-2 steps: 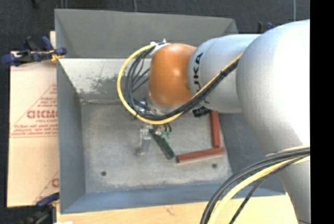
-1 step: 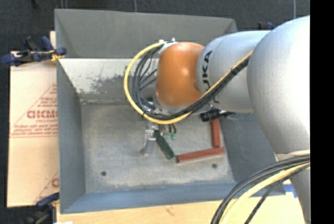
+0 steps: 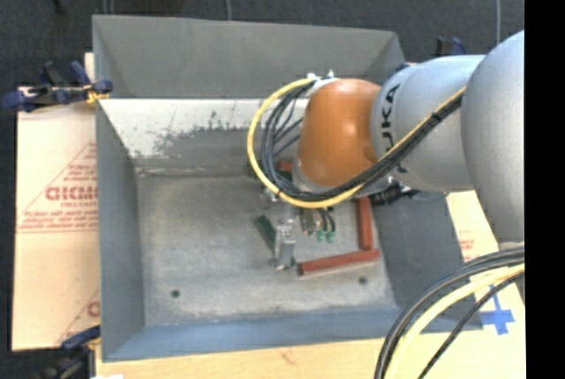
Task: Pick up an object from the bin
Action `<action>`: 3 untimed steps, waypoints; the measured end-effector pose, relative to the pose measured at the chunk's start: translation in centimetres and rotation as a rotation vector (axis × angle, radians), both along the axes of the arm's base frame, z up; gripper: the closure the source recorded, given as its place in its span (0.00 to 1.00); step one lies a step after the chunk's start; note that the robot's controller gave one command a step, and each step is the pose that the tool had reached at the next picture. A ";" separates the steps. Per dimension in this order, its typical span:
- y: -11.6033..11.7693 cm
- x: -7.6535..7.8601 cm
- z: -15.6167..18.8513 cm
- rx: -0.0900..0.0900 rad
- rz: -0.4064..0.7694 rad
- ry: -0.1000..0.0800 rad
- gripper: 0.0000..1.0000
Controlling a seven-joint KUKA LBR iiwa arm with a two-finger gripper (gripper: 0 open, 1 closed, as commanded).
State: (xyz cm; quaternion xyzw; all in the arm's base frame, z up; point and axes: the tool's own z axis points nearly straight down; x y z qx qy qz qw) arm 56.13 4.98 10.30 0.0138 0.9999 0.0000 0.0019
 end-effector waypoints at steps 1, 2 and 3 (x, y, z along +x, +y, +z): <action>-1.3 0.7 -2.8 -0.001 -0.108 0.002 0.00; -1.3 0.8 -3.6 0.005 -0.302 -0.005 1.00; -1.4 0.7 -3.5 0.004 -0.336 -0.004 1.00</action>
Offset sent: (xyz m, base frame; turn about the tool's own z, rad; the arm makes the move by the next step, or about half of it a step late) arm 0.0038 -0.0162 -0.0330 0.3836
